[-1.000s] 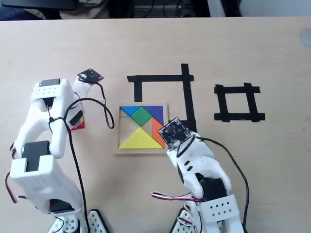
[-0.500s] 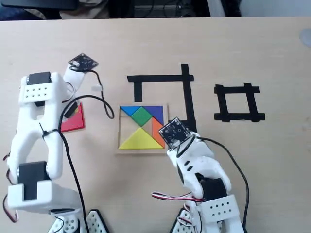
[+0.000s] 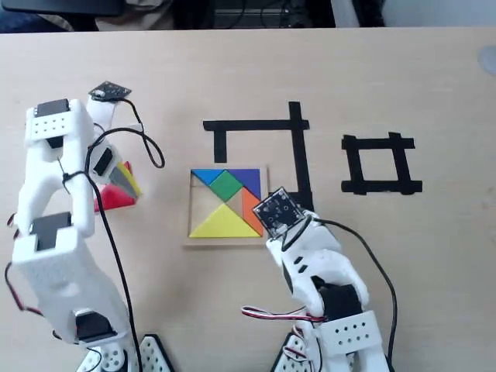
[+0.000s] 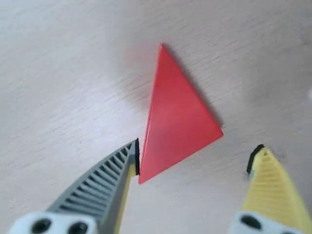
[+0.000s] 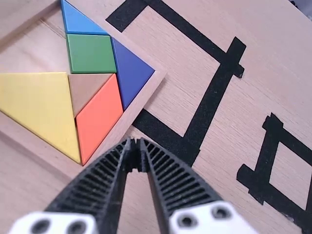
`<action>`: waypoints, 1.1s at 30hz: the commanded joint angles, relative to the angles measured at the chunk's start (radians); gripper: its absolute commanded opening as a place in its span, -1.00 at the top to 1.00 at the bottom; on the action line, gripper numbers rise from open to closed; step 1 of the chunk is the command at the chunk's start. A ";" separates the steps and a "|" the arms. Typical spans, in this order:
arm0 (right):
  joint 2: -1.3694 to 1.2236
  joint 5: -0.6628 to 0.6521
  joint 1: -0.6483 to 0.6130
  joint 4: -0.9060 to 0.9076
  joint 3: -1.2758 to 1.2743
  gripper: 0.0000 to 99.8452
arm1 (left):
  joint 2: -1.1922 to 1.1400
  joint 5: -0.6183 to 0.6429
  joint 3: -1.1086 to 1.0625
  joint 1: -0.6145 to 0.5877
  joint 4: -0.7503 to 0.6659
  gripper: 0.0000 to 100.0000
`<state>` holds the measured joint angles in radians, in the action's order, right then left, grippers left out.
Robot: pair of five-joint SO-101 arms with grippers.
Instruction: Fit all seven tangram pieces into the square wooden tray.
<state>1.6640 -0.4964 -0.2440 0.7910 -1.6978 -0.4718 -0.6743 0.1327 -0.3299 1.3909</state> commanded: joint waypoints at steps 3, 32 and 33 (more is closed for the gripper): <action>0.002 -0.009 0.009 0.003 0.002 0.97 | -0.236 -0.012 0.274 -0.044 0.023 0.28; 0.002 -0.009 0.014 0.005 0.002 0.97 | -0.394 -0.083 0.453 0.045 0.275 0.28; 0.002 -0.009 0.014 0.005 0.002 0.97 | -0.394 -0.081 0.438 0.054 0.276 0.28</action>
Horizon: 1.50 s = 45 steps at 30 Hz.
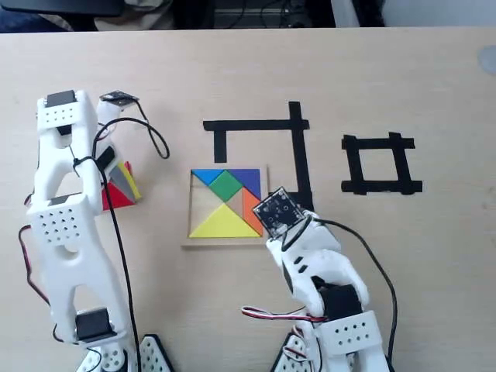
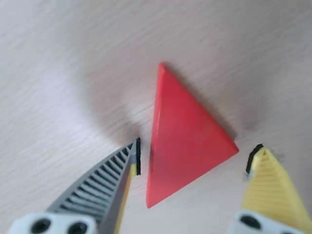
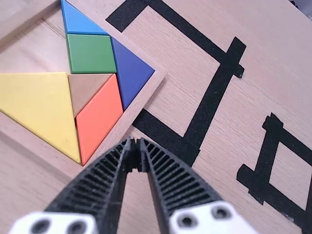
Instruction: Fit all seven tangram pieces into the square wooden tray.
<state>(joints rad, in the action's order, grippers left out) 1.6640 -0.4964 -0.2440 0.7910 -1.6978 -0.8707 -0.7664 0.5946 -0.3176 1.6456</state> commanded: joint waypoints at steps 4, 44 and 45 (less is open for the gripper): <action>0.002 -0.009 0.014 0.005 0.002 0.97 | 0.006 0.031 -0.030 0.044 0.020 0.39; -0.090 0.091 -0.135 0.029 0.318 0.98 | 0.155 0.084 0.076 0.021 0.098 0.93; -0.139 0.101 -0.153 0.026 0.332 0.98 | 0.187 0.091 0.074 0.019 0.098 0.93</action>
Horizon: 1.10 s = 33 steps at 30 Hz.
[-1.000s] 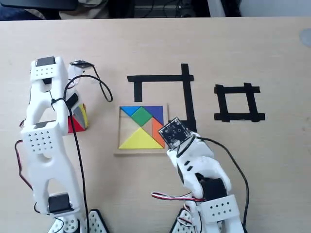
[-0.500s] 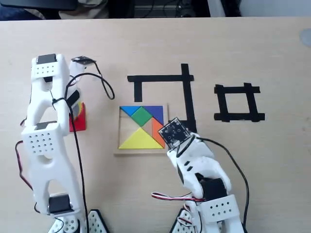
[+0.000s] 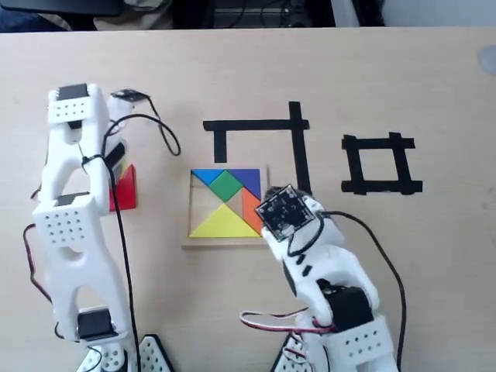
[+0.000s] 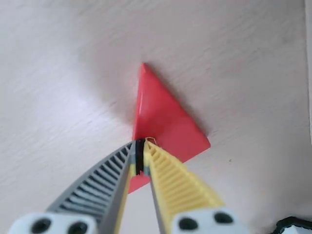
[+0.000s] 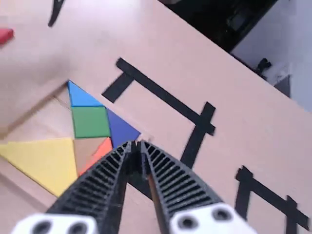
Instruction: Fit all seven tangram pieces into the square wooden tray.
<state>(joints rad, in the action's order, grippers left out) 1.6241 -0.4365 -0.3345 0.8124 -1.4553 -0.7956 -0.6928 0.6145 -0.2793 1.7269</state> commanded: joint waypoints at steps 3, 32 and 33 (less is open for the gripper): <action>-0.271 0.061 -0.114 0.009 0.189 0.98 | 0.212 0.091 0.061 -0.044 0.017 0.93; -2.141 0.109 -0.488 0.017 1.679 0.97 | 0.829 0.437 -0.711 -0.951 -0.331 0.94; -2.195 0.107 -0.503 0.017 1.739 0.98 | 0.839 0.440 -0.774 -0.969 -0.368 0.94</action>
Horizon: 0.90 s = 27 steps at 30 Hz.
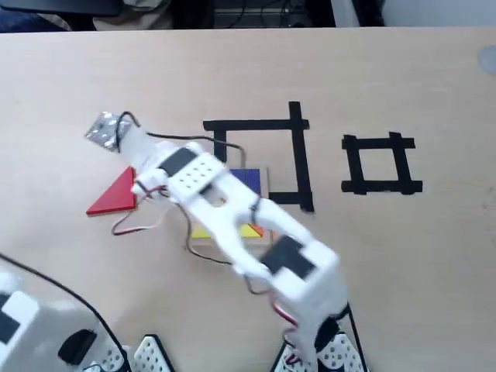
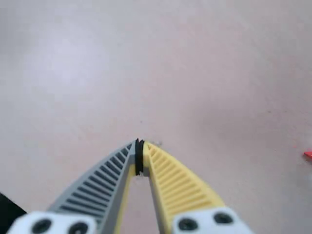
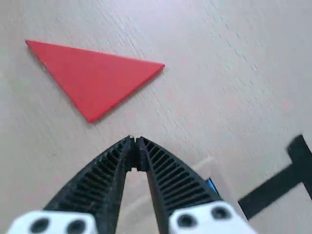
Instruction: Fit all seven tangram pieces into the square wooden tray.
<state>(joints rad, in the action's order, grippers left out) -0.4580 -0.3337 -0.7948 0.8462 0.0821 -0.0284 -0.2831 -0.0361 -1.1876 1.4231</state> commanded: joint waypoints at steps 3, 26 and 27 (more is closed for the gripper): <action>-0.260 -0.002 -0.083 0.002 0.372 0.98 | 0.115 0.044 -0.285 -0.099 -0.163 0.94; -0.905 -0.003 -0.040 0.844 1.592 0.98 | 0.489 0.069 -0.981 -0.048 -0.525 0.94; -0.909 -0.003 -0.029 0.845 1.596 0.98 | 0.489 0.069 -0.983 -0.048 -0.525 0.94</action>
<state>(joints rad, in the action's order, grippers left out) -1.3679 -0.3337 -0.8654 1.6487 1.5796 0.4319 -0.2263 -1.0226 -1.2505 0.9076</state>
